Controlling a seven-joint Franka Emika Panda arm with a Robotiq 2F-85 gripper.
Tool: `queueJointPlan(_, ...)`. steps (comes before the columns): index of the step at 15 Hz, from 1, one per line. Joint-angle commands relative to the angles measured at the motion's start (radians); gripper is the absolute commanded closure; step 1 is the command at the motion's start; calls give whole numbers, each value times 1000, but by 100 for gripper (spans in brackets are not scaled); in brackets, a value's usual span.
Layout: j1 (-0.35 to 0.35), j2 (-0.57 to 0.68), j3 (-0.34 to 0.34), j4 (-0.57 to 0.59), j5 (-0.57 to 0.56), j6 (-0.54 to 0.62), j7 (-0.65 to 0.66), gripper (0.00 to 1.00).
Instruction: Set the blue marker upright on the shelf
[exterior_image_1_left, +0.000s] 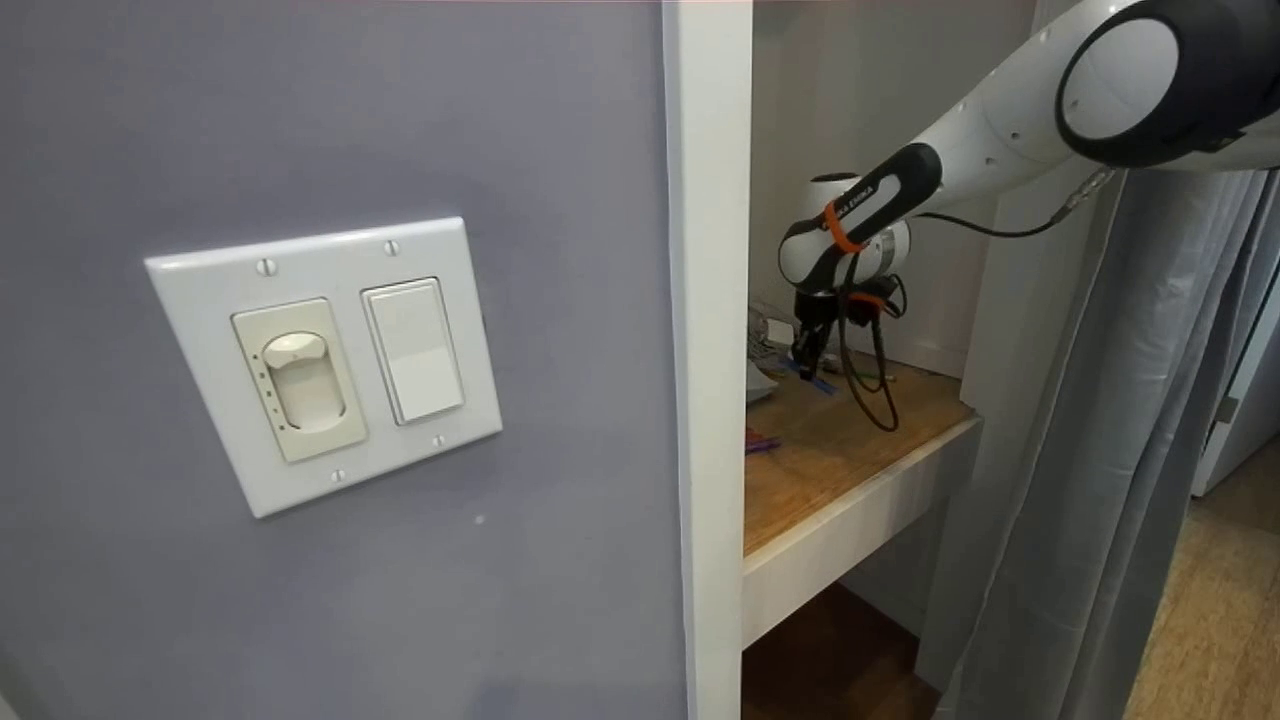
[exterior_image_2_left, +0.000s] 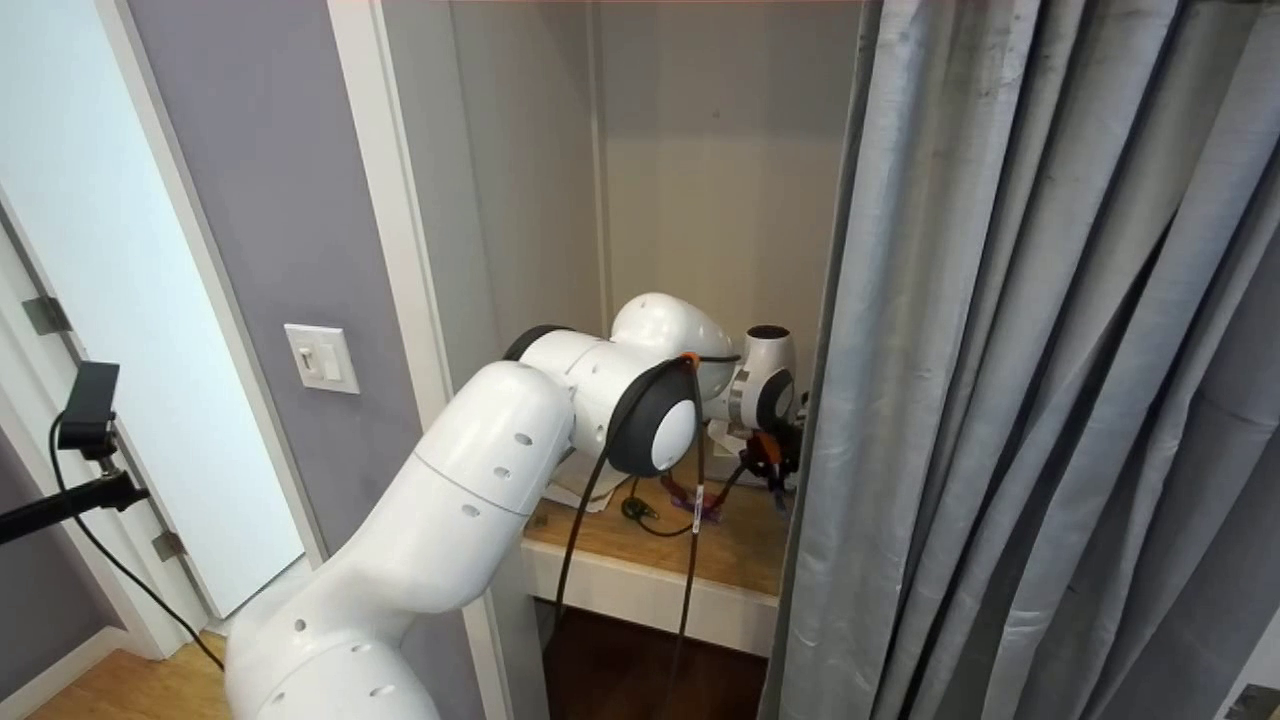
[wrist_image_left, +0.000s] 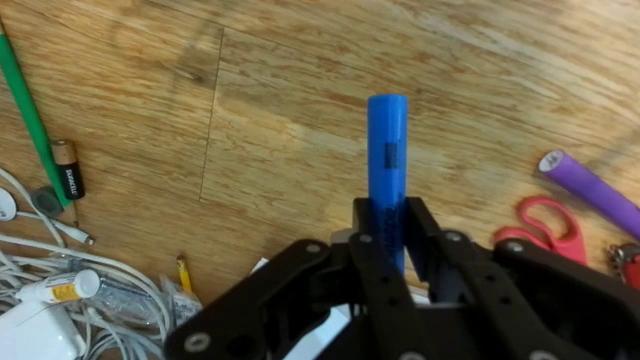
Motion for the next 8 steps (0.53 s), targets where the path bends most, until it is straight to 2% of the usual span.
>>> queueJointPlan(1, -92, -102, 91, -175, 157, 138, -59, 95)
queueJointPlan(4, -172, -131, 178, -277, 296, 294, -130, 95)
queueJointPlan(8, -311, -132, 349, -385, 483, 514, -253, 95)
